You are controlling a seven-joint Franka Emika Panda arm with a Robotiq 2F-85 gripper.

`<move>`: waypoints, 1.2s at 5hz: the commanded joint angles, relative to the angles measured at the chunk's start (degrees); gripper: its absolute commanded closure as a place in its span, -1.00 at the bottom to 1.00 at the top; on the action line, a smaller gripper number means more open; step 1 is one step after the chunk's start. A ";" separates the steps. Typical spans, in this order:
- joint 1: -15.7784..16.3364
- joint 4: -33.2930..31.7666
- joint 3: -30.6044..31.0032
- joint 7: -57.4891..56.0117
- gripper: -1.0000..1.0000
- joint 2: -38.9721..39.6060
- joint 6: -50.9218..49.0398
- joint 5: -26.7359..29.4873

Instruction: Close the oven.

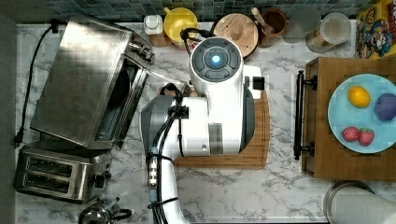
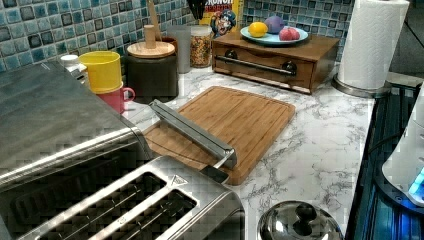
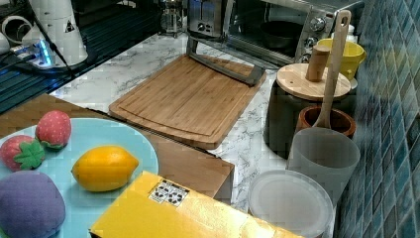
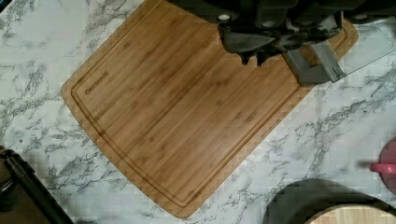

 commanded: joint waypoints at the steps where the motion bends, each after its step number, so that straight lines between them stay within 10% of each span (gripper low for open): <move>1: 0.03 -0.01 0.03 0.00 1.00 0.04 0.24 -0.37; 6: -1.41 -35.04 -1.82 -39.31 1.00 -8.43 39.74 30.12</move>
